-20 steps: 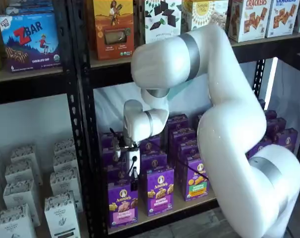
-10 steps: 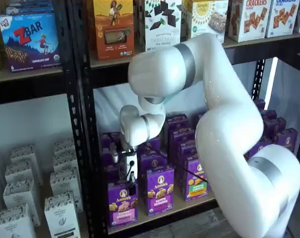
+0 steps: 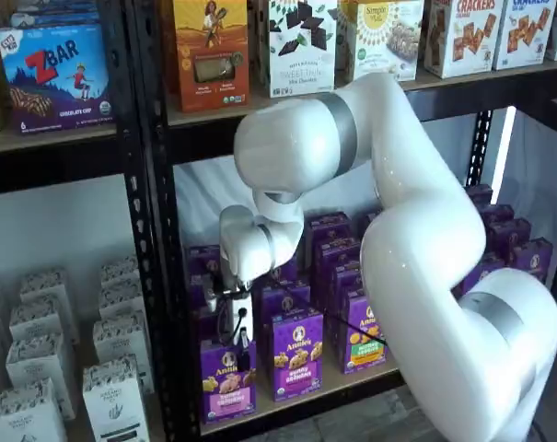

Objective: Pick up the purple box with a pink patch in the middle, on the bottom shelf, the first box from the left

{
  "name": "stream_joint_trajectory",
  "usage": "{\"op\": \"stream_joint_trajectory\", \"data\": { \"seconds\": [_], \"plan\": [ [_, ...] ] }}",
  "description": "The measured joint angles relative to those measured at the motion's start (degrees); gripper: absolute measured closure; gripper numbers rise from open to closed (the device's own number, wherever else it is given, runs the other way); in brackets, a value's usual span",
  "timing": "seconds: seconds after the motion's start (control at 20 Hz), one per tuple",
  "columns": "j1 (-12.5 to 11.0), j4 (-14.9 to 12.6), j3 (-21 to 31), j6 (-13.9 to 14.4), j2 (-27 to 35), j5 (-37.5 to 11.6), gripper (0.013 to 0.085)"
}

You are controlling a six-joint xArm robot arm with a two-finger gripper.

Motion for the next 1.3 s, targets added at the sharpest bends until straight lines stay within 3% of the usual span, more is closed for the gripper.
{"op": "stream_joint_trajectory", "data": {
  "seconds": [0.4,0.5,0.55,0.75,1.25,1.3],
  "plan": [
    [0.0,-0.5,-1.1,0.4,0.9,0.6,0.013],
    [-0.1,-0.4,-0.6,0.3,1.0,-0.6,0.021],
    [-0.1,-0.4,-0.6,0.2,1.0,-0.7,0.021],
    [-0.2,-0.8,-0.6,0.4,1.0,-0.6,0.033],
    [-0.1,-1.4,-0.8,1.2,1.0,-0.1,0.033],
    [-0.1,-1.3,-0.9,1.1,1.0,0.2,0.037]
  ]
}}
